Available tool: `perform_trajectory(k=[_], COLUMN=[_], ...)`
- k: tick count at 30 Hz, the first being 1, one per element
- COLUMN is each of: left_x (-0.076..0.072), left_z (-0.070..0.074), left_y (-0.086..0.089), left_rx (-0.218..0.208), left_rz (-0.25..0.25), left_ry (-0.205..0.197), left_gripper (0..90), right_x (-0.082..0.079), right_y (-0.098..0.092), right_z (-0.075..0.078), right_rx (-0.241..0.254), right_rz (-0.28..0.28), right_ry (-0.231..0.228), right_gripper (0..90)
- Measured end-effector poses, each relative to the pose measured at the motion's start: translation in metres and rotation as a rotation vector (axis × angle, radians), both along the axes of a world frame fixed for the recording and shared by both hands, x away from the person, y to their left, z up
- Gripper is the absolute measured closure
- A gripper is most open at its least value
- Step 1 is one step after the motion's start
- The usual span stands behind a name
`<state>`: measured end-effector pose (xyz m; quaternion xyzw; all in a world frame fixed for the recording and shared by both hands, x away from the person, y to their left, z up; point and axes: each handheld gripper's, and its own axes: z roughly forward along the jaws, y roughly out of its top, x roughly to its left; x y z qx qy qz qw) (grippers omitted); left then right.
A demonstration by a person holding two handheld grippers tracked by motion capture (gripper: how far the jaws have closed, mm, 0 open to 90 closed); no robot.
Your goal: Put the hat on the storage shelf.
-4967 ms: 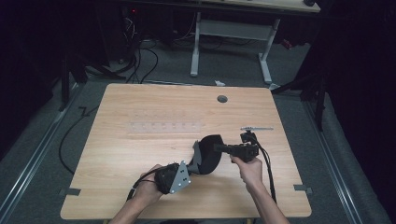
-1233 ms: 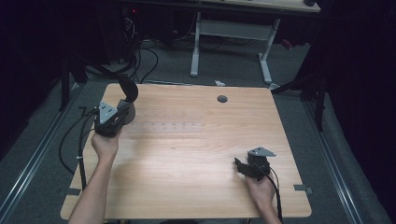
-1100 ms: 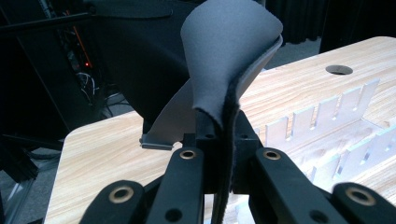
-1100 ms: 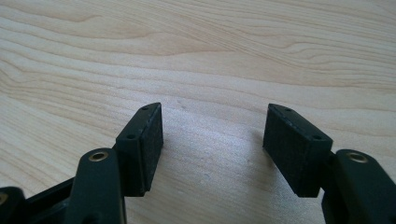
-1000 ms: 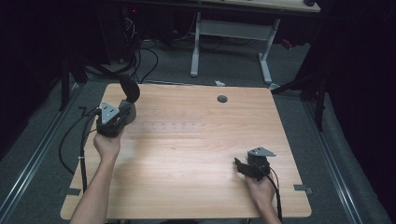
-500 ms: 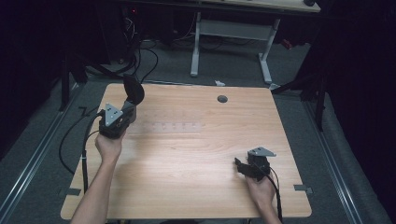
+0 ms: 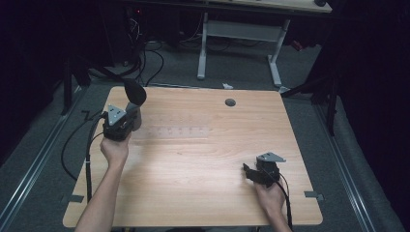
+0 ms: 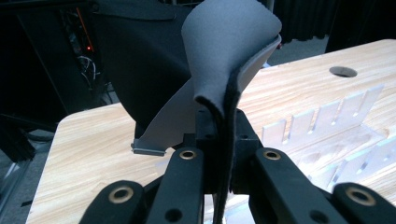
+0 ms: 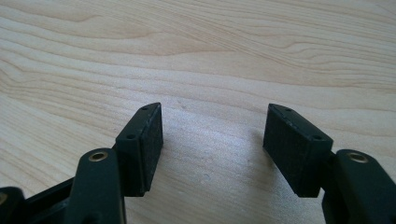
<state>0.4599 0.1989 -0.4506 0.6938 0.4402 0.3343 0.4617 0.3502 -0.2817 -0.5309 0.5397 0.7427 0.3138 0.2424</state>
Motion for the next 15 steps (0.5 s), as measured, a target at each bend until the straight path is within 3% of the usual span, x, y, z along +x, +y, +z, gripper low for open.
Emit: perform_trajectory(k=[9,15], left_x=[-0.001,-0.003], left_z=[-0.02,-0.022], left_y=[0.001,0.003], left_rx=[0.003,0.0], left_rz=[-0.003,-0.009], left_ry=[0.014,0.03], left_gripper=[84.9,81.0], right_x=[0.0,0.0], right_y=[0.0,0.0], right_z=[0.0,0.0], right_rx=[0.0,0.0], right_rz=[0.001,0.001], right_ry=[0.0,0.0], right_gripper=[37.9,37.8])
